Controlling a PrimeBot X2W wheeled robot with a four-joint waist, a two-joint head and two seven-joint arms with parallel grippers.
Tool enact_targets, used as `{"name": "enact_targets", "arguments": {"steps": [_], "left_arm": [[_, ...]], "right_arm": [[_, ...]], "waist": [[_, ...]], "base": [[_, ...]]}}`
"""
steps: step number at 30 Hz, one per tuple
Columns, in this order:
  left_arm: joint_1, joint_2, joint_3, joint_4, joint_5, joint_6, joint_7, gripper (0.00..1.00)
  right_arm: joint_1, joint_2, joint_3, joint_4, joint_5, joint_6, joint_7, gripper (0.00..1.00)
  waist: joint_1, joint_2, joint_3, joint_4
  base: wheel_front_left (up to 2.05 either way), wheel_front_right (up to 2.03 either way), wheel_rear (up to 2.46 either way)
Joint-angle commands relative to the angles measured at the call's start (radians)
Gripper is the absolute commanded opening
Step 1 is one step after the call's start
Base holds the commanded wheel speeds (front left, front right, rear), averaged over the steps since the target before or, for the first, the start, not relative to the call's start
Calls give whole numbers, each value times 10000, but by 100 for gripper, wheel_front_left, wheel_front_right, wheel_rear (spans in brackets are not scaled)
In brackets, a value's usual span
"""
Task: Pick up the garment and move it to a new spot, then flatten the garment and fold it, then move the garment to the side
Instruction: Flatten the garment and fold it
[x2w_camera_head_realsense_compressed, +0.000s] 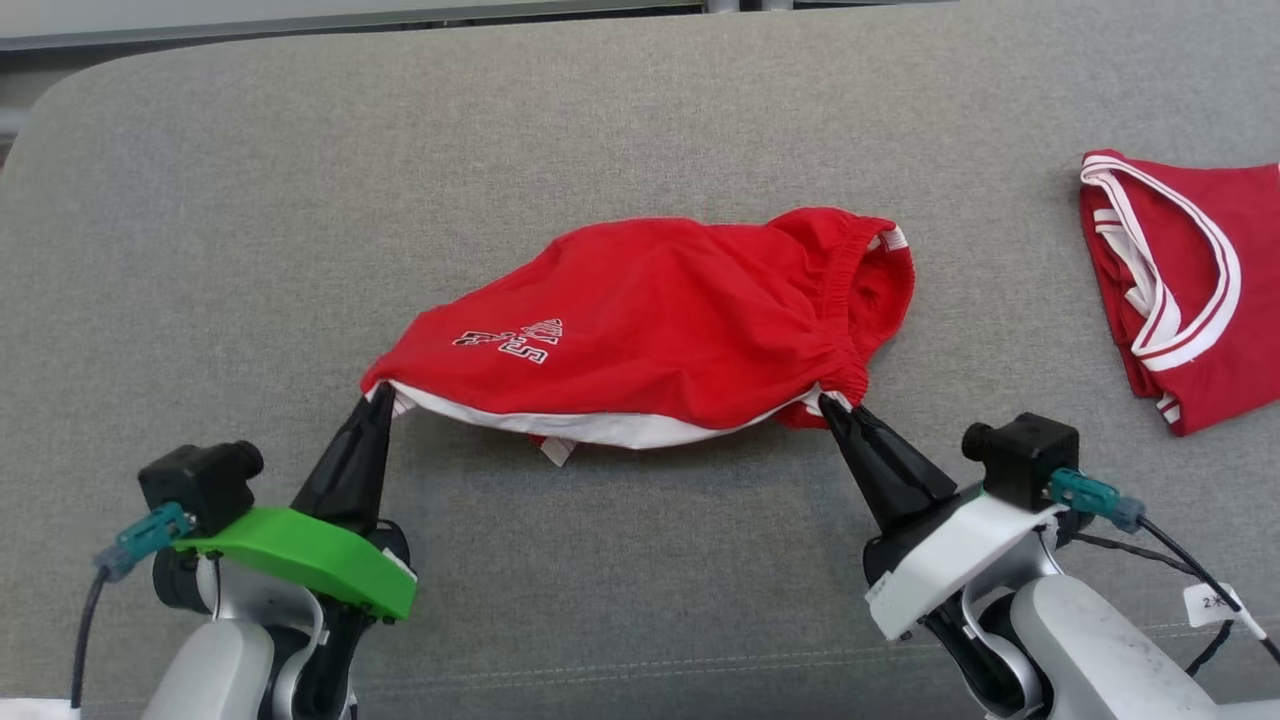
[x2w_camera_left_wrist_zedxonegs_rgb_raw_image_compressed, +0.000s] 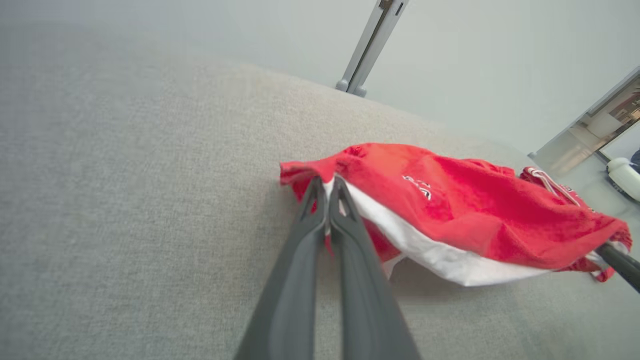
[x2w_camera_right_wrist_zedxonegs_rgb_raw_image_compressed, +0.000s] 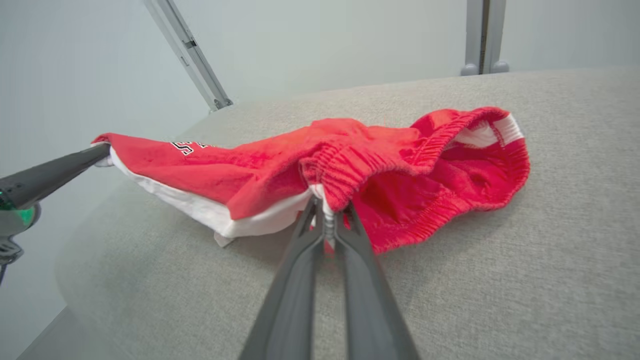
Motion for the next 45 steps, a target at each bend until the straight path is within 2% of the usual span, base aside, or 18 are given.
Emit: {"name": "enact_targets", "arguments": {"steps": [1,7,10,12,16,23,27,32,37,39,42,43,45], "left_arm": [[138,98,59,-246,82,116,-14,0],[72,469,505,-1906,219,544,-55,0],[-103,771,756,-2639,614,952,-22,0],[-207,755,880,-3166,589,1085,-18,0],[-479,1172,1101,-3995,988,1407,222,0],[-1339,1639,1040,-5048,1487,1551,829,0],[-2235,1789,921,-5297,1546,1459,1289,0],[-3875,1705,836,-4392,1354,1166,1622,0],[-5901,1267,488,-2337,1272,703,1594,0],[-6837,1029,437,-1311,1295,494,1360,0],[-8155,683,318,241,1469,204,830,0],[-8983,527,232,1286,1625,33,413,0],[-9828,429,214,2257,1821,-82,-55,0]], "right_arm": [[142,-138,47,-264,174,0,100,0],[333,-729,-99,-1978,1484,-1,602,0],[324,-1000,-331,-2609,2060,-1,744,0],[221,-1191,-434,-2955,2370,-1,815,0],[-108,-1485,-544,-3459,2877,0,939,0],[-843,-2025,-676,-4052,3111,0,1109,0],[-1639,-2188,-683,-4206,2970,-1,1278,0],[-3231,-2068,-519,-3455,2492,-1,1375,0],[-5344,-2032,264,-1858,1500,-1,795,0],[-6320,-2087,810,-1065,1109,-1,500,0],[-7633,-1791,1411,304,941,-3,-157,0],[-8521,-1483,1761,1277,876,-6,-614,0],[-9465,-1169,1948,2284,780,-6,-935,0]], "waist": [[0,0,-155,-31],[0,0,-464,-139],[0,0,-641,-230],[0,0,-743,-313],[0,0,-933,-490],[0,0,-1007,-712],[0,0,-805,-851],[0,0,-196,-957],[0,0,477,-862],[0,0,762,-834],[0,0,1189,-819],[0,0,1459,-852],[0,0,1760,-899]], "base": [[0,0,0],[0,0,0],[0,0,0],[0,0,0],[0,0,0],[0,0,0],[0,0,0],[0,0,0],[0,0,0],[0,0,0],[0,0,0],[0,0,0],[0,0,0]]}}
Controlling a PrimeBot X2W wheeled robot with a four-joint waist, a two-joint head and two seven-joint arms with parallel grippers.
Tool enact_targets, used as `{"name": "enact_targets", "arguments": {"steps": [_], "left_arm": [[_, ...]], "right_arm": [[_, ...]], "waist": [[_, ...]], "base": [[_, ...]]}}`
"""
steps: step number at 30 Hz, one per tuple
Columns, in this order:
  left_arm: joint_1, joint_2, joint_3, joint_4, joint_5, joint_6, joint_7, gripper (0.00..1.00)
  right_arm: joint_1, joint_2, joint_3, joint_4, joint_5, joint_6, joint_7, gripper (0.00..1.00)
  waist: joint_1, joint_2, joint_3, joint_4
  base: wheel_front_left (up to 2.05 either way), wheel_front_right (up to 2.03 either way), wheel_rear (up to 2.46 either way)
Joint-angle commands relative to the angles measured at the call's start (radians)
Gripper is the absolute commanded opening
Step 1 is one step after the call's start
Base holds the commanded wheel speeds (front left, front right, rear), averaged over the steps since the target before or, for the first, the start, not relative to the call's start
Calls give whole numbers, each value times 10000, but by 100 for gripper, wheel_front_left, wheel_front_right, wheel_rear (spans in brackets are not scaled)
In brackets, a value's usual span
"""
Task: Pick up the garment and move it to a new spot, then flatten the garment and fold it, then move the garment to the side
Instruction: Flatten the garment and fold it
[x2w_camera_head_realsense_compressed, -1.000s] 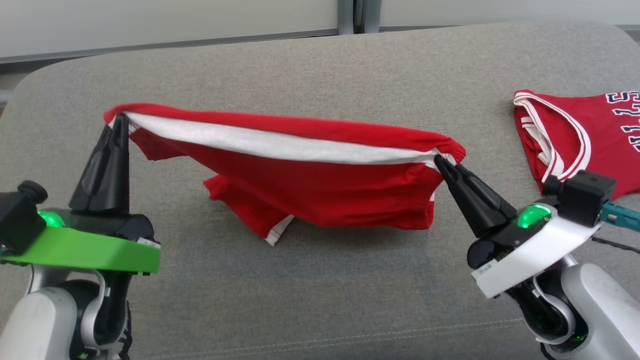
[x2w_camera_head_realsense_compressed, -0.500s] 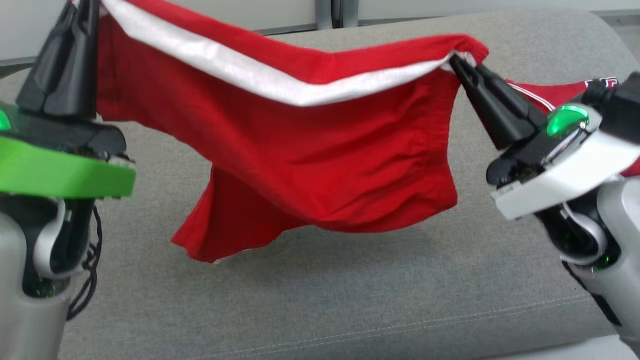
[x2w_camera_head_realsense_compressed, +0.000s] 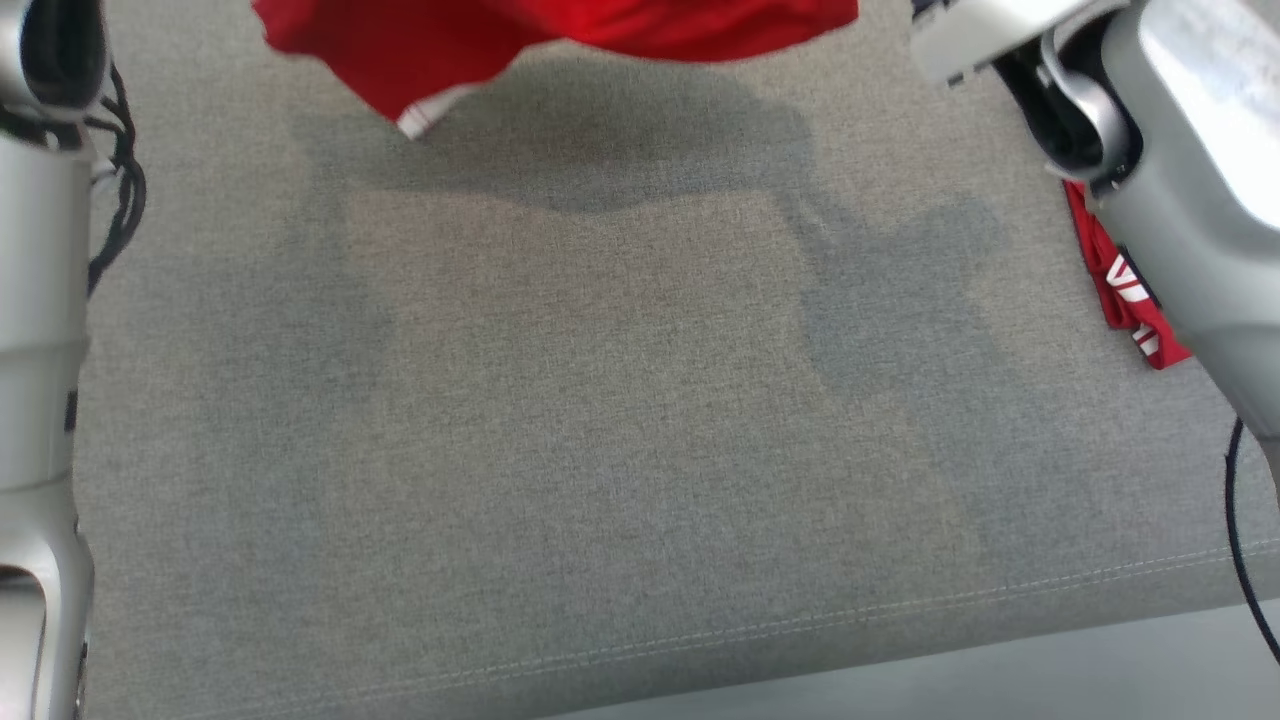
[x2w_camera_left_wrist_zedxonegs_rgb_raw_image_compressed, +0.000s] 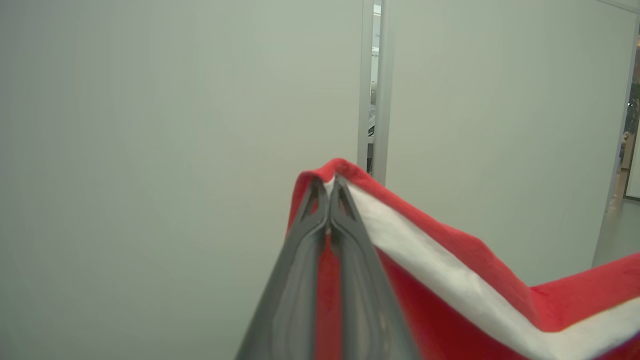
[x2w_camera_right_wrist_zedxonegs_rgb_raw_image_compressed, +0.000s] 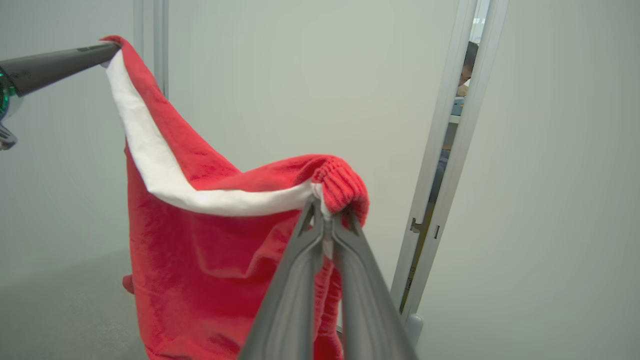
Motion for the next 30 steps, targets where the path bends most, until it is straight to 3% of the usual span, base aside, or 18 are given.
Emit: {"name": "enact_targets", "arguments": {"steps": [1,6,10,15,22,30], "left_arm": [[-571,-50,9,622,188,-88,-424,0],[-1919,-269,34,2603,374,-232,-1595,0],[-2684,-323,-53,3641,660,-350,-2083,0],[-2769,-708,-113,4076,894,-515,-2271,0],[-1831,-1143,228,3867,993,-611,-2253,0],[403,-1776,773,3336,745,-668,-2256,0]], "right_arm": [[-639,251,46,680,-28,-12,-187,0],[-2308,982,-355,2704,-612,-15,-366,0],[-2823,1694,-1185,3443,-1749,-12,-360,0],[-2693,2141,-1321,3992,-2591,-13,-363,0],[-2176,2105,-1006,3767,-2432,-13,-367,0],[-519,1504,-235,2343,-1184,-13,-366,0]], "waist": [[-3,0,681,-68],[-3,0,1296,-66],[-3,0,1906,-75],[-3,0,2528,61],[-3,0,2986,190],[-3,0,2907,383]], "base": [[0,0,0],[0,0,0],[0,0,0],[0,0,0],[0,0,0],[0,0,0]]}}
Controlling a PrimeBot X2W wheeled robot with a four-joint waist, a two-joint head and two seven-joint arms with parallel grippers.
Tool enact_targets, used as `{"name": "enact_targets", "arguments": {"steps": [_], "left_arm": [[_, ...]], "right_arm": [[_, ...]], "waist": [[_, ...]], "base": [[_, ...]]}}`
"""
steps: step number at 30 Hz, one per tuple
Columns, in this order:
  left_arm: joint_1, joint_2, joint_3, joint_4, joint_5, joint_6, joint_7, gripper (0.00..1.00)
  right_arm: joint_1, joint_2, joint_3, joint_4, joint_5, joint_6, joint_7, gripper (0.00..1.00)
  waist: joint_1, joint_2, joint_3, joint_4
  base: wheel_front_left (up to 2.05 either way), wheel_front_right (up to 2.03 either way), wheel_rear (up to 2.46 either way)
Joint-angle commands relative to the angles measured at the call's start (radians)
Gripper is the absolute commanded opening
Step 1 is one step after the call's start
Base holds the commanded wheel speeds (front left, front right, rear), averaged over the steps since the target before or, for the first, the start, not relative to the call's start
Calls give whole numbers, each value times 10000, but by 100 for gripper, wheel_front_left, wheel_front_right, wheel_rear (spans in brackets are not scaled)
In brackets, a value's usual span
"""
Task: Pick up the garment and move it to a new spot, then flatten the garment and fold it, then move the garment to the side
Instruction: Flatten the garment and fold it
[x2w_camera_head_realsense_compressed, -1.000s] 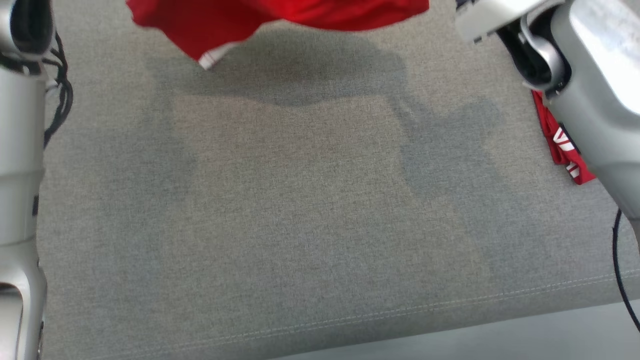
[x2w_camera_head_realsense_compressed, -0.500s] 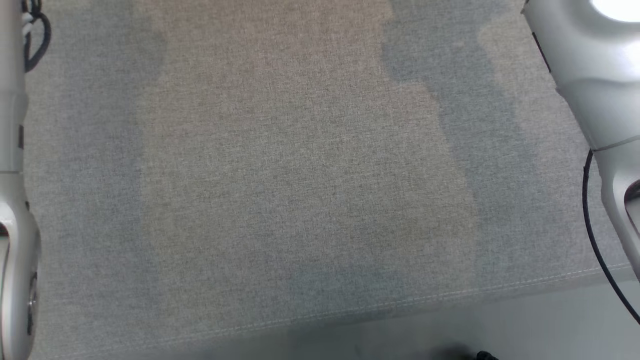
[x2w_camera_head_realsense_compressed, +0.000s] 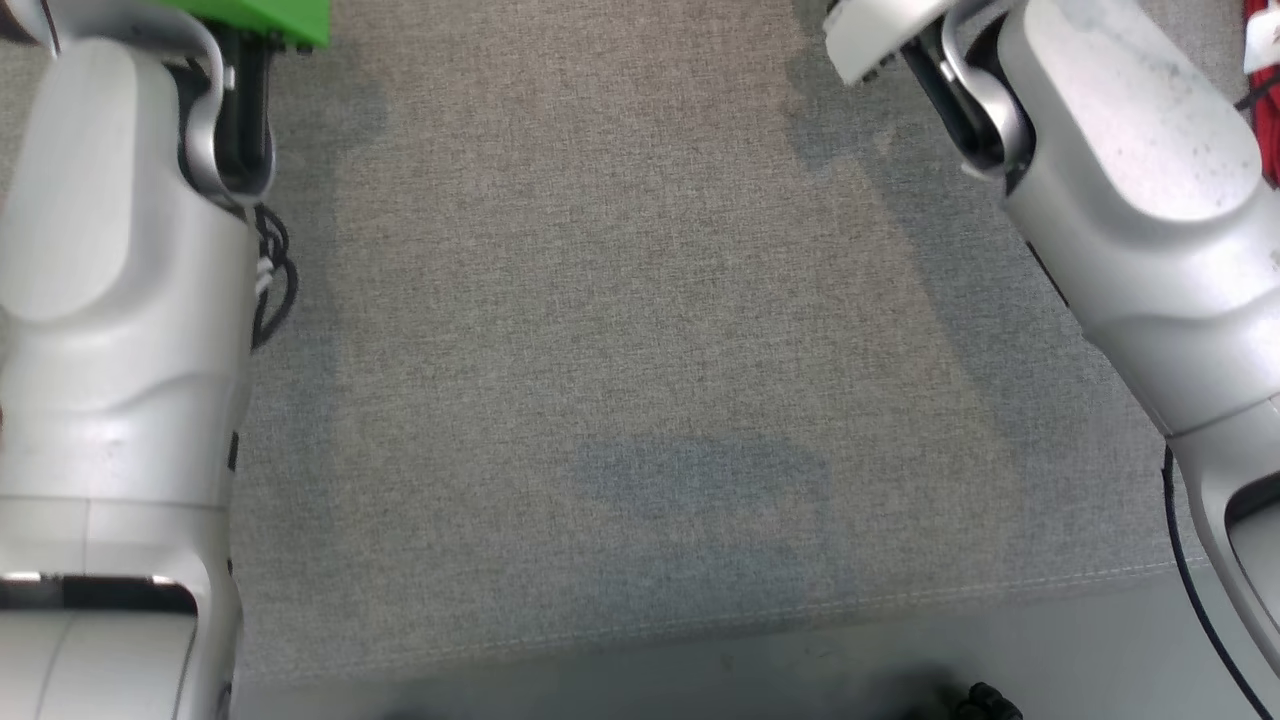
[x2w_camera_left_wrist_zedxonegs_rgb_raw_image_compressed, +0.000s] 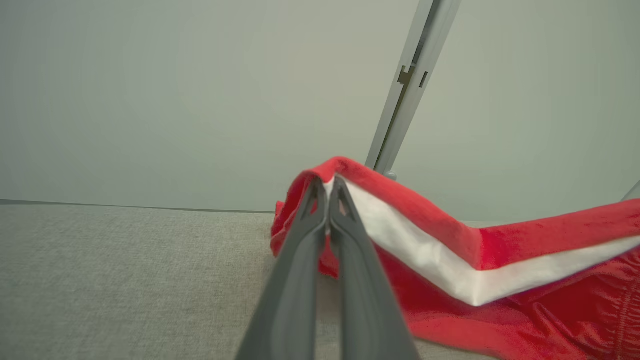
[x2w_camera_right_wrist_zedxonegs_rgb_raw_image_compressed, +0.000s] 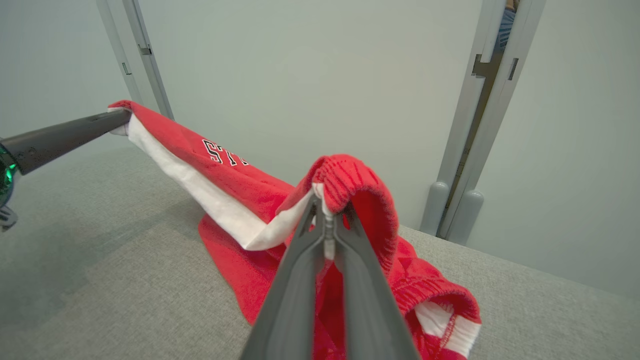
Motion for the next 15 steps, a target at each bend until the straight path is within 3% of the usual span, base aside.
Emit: {"name": "enact_targets", "arguments": {"steps": [1,15], "left_arm": [[385,-87,51,-195,-34,-25,-23,0],[6093,-66,515,-3599,130,47,-21,0]], "right_arm": [[325,-184,6,-188,169,-15,-23,0],[5403,-1867,922,-3372,3374,-9,-25,0]], "waist": [[-1,0,-65,47],[-1,0,-1687,23]], "base": [[0,0,0],[0,0,0]]}}
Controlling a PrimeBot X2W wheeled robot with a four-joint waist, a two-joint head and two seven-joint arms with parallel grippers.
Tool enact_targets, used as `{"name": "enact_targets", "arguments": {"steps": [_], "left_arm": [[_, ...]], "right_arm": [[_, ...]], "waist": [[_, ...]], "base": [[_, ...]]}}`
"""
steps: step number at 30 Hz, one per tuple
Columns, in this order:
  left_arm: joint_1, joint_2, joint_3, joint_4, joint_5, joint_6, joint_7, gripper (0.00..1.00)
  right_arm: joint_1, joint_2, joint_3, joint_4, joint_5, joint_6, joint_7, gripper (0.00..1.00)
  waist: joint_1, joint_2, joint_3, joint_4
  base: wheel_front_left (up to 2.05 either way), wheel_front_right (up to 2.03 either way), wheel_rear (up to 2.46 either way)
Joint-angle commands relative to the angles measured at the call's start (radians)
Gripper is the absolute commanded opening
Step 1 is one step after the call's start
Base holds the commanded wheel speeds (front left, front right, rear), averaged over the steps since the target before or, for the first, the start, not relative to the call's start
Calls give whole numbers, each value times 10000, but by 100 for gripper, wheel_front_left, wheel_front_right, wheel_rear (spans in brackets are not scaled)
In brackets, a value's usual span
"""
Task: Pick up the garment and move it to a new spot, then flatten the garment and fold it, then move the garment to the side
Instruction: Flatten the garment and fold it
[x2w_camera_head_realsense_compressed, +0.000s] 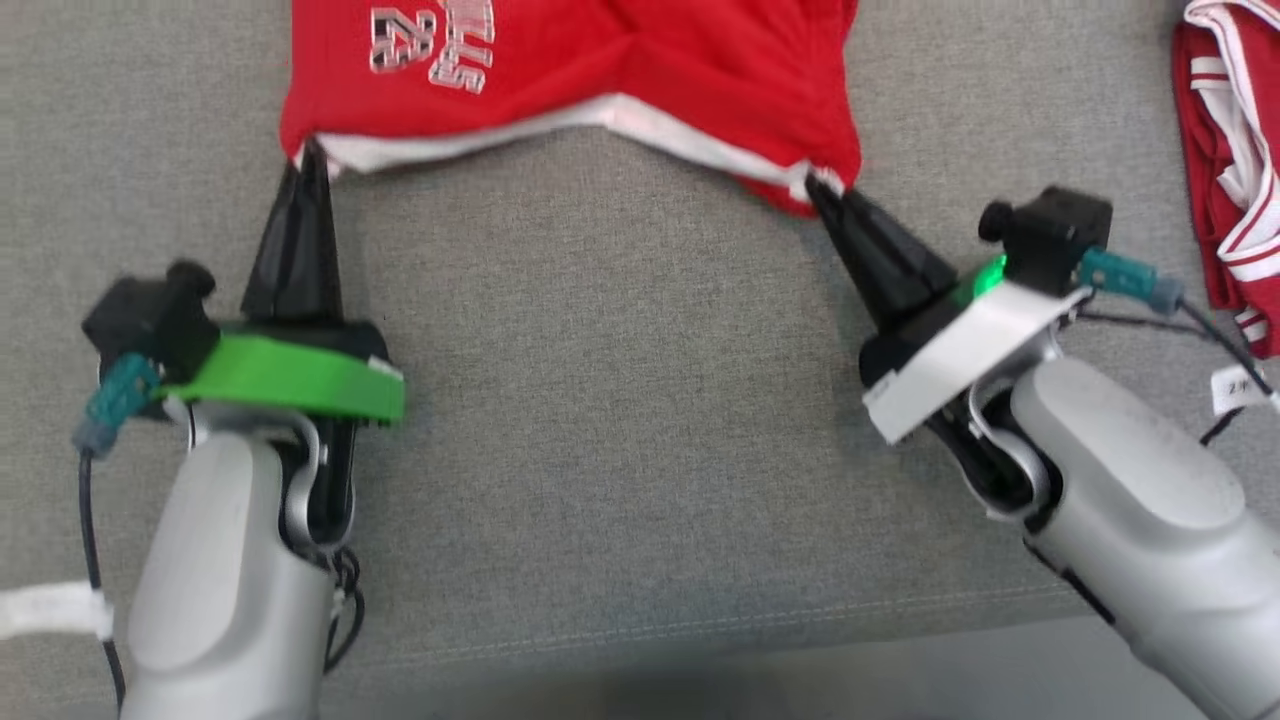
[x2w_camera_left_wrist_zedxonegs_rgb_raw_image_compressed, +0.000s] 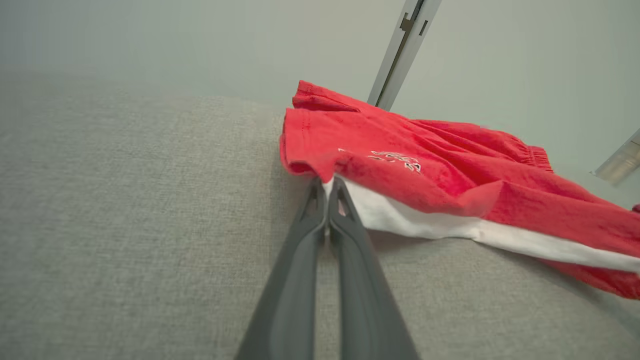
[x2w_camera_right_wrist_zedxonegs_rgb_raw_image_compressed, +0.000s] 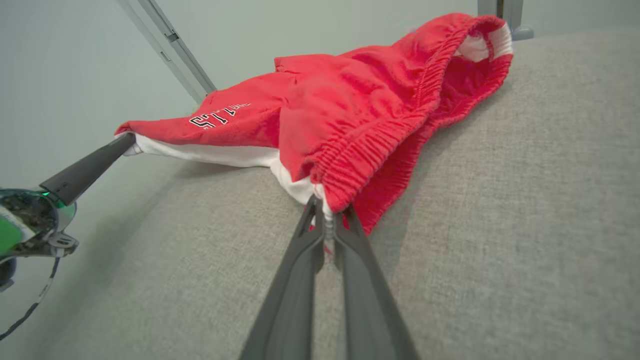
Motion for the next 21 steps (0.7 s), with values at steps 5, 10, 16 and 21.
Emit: {"name": "enact_targets", "arguments": {"steps": [5,10,16,21], "left_arm": [[2193,153,-116,-1109,-111,323,427,0],[3966,163,-327,-2227,-279,715,1311,0],[5457,227,-437,-3227,-471,1070,2139,0],[6460,84,-832,-3640,-846,1163,2961,0]], "right_arm": [[1441,-512,424,-391,940,-1,-24,0],[2447,-664,411,-241,1317,-1,-24,0],[3318,-963,577,-144,1551,-1,-25,0],[4132,-1195,515,-142,1829,-1,14,0]], "waist": [[1,0,-1189,-122],[1,0,-1867,1],[1,0,-2475,348],[1,0,-2930,682]], "base": [[0,0,0],[0,0,0],[0,0,0],[0,0,0]]}}
